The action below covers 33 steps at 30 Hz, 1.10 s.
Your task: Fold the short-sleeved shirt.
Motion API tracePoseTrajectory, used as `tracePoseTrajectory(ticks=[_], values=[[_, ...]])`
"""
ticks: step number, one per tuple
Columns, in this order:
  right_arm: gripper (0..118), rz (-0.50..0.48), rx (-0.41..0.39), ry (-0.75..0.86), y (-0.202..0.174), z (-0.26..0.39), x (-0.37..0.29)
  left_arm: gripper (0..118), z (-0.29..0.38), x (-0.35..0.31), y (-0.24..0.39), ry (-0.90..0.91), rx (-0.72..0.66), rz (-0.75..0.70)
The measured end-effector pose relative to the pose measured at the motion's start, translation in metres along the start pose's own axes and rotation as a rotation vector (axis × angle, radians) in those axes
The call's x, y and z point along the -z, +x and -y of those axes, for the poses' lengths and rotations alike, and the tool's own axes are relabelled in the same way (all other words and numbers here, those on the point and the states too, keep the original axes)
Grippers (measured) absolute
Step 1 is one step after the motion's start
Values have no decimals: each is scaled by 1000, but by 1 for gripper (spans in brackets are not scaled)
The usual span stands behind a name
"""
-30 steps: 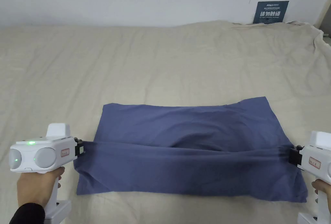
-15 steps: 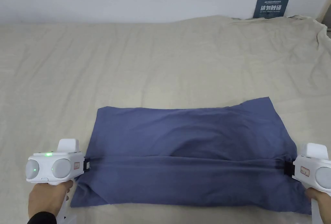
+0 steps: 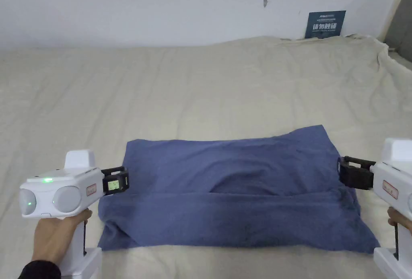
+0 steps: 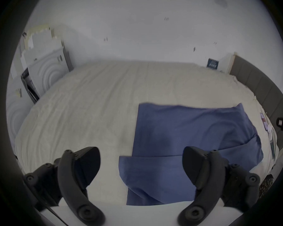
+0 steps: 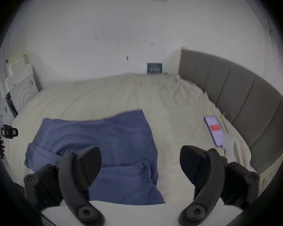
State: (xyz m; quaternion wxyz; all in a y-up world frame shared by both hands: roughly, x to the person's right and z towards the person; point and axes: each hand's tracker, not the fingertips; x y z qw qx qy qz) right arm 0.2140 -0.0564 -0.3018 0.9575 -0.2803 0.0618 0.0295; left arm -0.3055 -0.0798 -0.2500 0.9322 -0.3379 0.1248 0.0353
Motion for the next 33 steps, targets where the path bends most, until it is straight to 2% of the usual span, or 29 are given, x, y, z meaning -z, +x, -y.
tracePoseTrajectory(ticks=[2, 5, 8, 10, 11, 13, 14, 21, 25, 31, 32, 33], values=[[105, -6, -5, 57, -4, -5, -23, 116, 0, -21, 2, 27, 15, -8], [104, -6, -2, 107, -10, -3, -49, 116, 8, -45, 6, 47, 28, -19], [96, -4, -2, 142, -13, 5, -69, 102, 22, -65, 6, 95, 10, -8], [74, -12, 5, 151, -15, 11, -79, 80, 32, -77, 6, 138, -12, 2], [58, -16, 12, 163, -15, 14, -84, 69, 37, -82, 6, 149, -14, 2], [4, -19, 16, 176, -17, 20, -93, 21, 47, -91, 9, 178, -8, -6], [0, -17, 17, 187, -17, 22, -95, 0, 51, -95, 10, 186, -2, -4], [0, -16, -14, 212, -15, 28, -100, 0, 59, -100, 11, 159, -35, 36], [0, -25, 0, 213, -13, 25, -97, 0, 58, -93, 10, 128, -31, 31], [0, -24, 1, 195, -14, 25, -87, 0, 60, -47, -2, -97, -57, 46], [0, -24, 3, 191, -13, 25, -85, 4, 61, -42, -4, -135, -64, 49], [0, -24, 4, 185, -13, 26, -83, 16, 63, -34, -5, -166, -72, 51]])
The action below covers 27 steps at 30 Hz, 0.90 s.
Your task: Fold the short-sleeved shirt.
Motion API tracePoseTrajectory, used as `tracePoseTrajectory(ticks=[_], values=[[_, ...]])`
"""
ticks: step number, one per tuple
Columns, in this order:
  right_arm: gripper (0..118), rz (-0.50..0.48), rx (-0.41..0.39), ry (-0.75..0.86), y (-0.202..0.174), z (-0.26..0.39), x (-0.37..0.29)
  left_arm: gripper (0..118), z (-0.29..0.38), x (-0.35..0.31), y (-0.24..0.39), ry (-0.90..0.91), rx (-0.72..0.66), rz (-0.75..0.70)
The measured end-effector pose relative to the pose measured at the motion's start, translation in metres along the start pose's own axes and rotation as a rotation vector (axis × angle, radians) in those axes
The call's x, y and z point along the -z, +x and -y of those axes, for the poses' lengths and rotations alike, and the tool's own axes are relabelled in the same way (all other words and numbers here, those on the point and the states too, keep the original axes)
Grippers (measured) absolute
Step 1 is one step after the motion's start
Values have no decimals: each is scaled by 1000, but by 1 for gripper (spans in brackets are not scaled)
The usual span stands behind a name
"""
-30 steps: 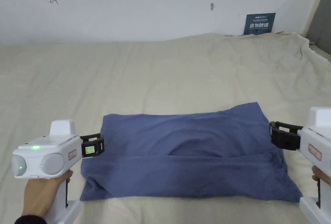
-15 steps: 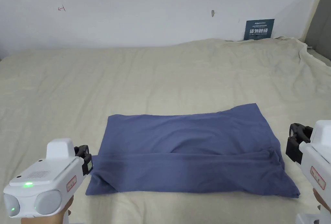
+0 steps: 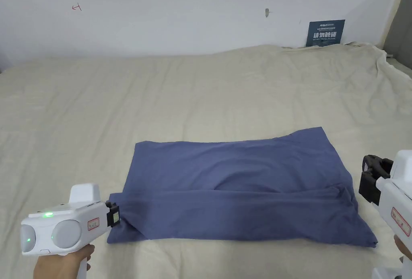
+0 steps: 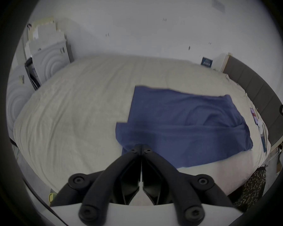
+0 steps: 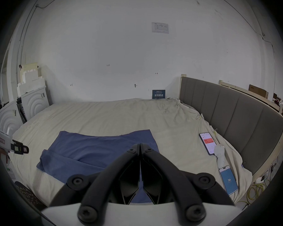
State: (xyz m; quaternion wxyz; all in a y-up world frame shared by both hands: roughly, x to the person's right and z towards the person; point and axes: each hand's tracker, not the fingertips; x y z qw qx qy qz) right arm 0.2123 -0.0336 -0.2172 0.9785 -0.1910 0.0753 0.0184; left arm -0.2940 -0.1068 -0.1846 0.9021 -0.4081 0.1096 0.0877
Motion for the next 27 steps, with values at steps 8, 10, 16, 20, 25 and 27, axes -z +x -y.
tracePoseTrajectory(ticks=[8, 10, 16, 20, 25, 27], values=[[0, 9, 7, -42, -1, 7, 15, 88, 15, 57, -18, -176, -51, -36], [0, 10, 9, -52, -1, 9, 18, 87, 17, 67, -20, -210, -55, -47], [0, 13, 18, -81, -1, 15, 27, 66, 24, 88, -22, -256, -69, -67], [0, 20, 21, -110, 0, 21, 33, 23, 26, 89, -21, -255, -77, -49], [29, 30, 53, -261, 15, 45, 60, 5, 20, 82, -21, -226, -68, -2], [66, 24, 58, -353, 20, 59, 76, 5, 16, 73, -19, -202, -58, 3]])
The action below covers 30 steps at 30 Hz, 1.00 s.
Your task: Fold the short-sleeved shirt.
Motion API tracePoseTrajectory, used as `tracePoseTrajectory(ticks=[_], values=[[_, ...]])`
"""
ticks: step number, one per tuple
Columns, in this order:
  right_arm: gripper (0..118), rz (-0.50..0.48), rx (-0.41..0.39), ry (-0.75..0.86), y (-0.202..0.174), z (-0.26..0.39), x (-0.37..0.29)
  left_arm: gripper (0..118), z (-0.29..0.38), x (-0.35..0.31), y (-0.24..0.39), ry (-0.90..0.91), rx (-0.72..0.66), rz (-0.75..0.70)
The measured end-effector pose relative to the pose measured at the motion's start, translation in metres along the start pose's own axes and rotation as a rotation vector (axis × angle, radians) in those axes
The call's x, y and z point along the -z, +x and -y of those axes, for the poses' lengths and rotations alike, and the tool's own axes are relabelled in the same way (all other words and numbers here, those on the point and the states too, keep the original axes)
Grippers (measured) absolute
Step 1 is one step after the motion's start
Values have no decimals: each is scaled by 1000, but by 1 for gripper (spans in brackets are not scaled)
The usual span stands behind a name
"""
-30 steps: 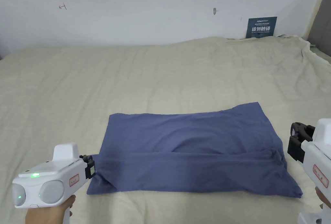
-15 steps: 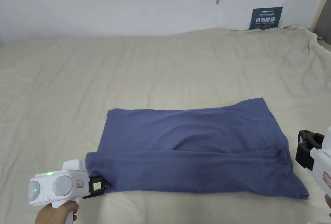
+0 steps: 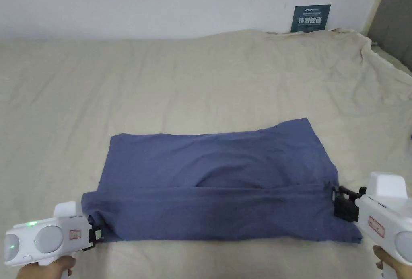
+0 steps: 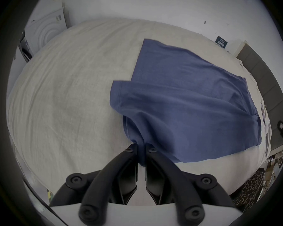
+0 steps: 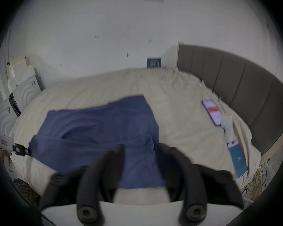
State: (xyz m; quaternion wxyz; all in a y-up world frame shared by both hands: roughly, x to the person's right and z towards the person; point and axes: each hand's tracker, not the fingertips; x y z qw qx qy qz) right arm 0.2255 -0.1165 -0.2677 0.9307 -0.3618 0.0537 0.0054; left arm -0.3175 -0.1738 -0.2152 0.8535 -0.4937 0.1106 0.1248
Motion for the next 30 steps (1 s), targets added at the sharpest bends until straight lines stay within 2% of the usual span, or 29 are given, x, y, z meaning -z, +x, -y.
tracePoseTrajectory(ticks=[1, 4, 7, 11, 13, 15, 16, 17, 18, 19, 20, 21, 22, 24, 27, 30], values=[[73, -2, 1, -29, 2, 5, 10, 5, -1, -5, 0, 13, 4, 4], [77, 14, 14, -110, 9, 16, 34, 5, -6, -18, 1, 36, 15, 18], [88, 40, 16, -170, 15, 26, 58, 5, -10, -26, 0, 54, 20, 26], [86, 44, 49, -222, 12, 35, 69, 5, -12, -32, 4, 64, 26, 30], [77, 42, 62, -246, 12, 40, 73, 5, -12, -35, 7, 62, 27, 30], [60, 31, 73, -268, 11, 44, 72, 5, -10, -34, 6, 59, 27, 29], [56, 17, 83, -284, 12, 47, 73, 5, -10, -32, 5, 57, 26, 29], [56, 4, 88, -295, 13, 49, 73, 5, -9, -31, 5, 54, 25, 28], [42, 5, 87, -283, 15, 50, 72, 5, -8, -30, 4, 51, 22, 28], [33, -6, 85, -269, 15, 48, 68, 5, -6, -30, 4, 51, 21, 28], [11, -34, 93, -264, 17, 46, 66, 5, -6, -25, -1, 50, 18, 27], [4, -78, 136, -251, 16, 45, 62, 5, -5, -24, -2, 47, 15, 26], [4, -43, 125, -252, 17, 44, 57, 5, -2, -24, -3, 44, 11, 23], [4, -35, 93, -199, 15, 41, 46, 5, 2, -28, -4, 44, 8, 21], [4, -64, 117, -179, 19, 39, 31, 5, 10, -36, -9, 53, -4, 21], [4, -73, 105, -163, 24, 39, 17, 5, 17, -44, -16, 60, -13, 27]])
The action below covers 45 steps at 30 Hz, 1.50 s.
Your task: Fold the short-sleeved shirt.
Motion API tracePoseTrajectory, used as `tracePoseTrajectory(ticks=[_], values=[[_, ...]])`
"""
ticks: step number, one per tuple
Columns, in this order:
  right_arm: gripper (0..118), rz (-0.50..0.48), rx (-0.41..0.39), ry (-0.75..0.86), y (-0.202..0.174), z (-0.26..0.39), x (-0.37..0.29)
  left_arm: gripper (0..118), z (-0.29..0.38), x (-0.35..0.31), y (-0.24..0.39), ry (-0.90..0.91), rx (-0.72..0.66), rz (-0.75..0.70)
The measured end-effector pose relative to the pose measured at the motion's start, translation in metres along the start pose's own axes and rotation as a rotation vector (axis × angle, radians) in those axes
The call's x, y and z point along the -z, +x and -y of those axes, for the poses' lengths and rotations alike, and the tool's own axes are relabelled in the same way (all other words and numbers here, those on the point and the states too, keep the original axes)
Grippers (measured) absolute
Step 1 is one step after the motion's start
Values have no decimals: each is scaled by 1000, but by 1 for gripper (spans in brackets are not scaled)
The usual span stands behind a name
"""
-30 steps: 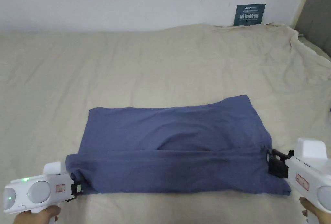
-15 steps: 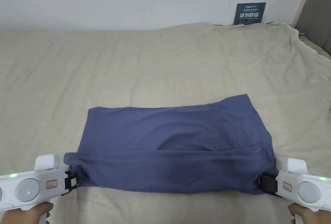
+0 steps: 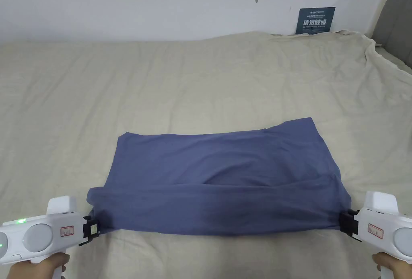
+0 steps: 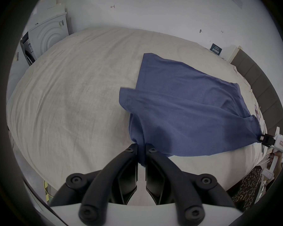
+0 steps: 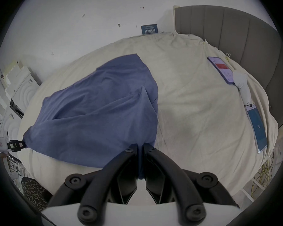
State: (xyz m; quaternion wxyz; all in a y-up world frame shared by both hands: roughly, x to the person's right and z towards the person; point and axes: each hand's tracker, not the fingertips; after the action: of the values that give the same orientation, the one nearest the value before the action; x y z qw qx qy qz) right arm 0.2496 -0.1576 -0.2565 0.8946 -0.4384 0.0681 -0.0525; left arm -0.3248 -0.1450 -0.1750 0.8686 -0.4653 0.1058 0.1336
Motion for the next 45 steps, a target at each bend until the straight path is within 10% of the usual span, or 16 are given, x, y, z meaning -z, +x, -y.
tracePoseTrajectory(ticks=[25, 27, 30, 32, 45], values=[[7, 84, -64, -134, 11, 72, 1, 7, 95, 3, -8, -104, 28, -97], [27, 94, -76, -135, 10, 70, -5, 19, 93, -2, -6, -103, 25, -98], [91, 111, -101, -94, 8, 62, -21, 76, 87, -10, -3, -113, 8, -109], [101, 94, -103, -8, -5, 51, -45, 108, 80, -22, -1, -78, -11, -97], [92, 29, -173, 404, -52, -19, -134, 103, 14, -115, 56, 375, 151, -117]])
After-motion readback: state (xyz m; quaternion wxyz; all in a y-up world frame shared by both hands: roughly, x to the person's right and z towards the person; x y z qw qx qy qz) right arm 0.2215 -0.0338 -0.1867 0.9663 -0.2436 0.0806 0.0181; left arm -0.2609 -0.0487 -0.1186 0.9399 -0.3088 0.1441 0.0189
